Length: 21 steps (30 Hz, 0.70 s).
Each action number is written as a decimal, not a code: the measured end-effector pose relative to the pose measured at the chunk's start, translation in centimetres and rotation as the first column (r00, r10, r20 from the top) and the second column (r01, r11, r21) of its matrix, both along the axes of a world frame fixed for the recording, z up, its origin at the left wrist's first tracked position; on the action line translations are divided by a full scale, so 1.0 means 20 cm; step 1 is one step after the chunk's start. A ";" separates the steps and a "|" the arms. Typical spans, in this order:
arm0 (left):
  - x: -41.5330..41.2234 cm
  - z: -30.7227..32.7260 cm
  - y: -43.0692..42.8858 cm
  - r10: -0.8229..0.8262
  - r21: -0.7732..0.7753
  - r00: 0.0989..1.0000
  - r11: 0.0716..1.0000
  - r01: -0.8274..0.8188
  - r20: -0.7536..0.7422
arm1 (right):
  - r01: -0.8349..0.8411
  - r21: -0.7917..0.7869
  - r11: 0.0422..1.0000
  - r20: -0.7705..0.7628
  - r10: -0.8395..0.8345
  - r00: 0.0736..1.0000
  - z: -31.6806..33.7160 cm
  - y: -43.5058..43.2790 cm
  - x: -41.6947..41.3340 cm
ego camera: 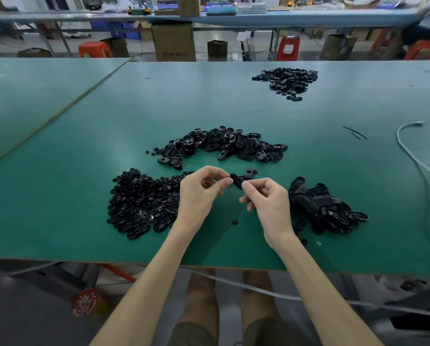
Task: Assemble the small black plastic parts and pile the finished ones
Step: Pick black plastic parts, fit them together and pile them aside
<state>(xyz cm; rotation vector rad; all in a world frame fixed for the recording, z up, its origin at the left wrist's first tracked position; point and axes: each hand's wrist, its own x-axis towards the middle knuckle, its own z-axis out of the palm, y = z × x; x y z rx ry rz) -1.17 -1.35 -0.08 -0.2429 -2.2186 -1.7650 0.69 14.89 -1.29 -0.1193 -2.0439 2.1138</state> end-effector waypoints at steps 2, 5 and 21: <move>0.00 0.00 0.00 -0.019 0.014 1.000 1.000 0.019 0.006 | 0.003 -0.003 1.000 0.001 -0.003 1.000 0.00 0.00 0.00; 0.00 0.00 0.00 -0.032 0.018 0.999 0.999 0.032 0.004 | 0.003 -0.006 1.000 0.000 -0.003 1.000 0.00 0.00 0.01; 0.00 -0.02 0.01 0.002 -0.112 1.000 0.994 -0.003 -0.008 | -0.062 0.009 0.998 -0.019 0.062 0.998 -0.01 0.00 0.01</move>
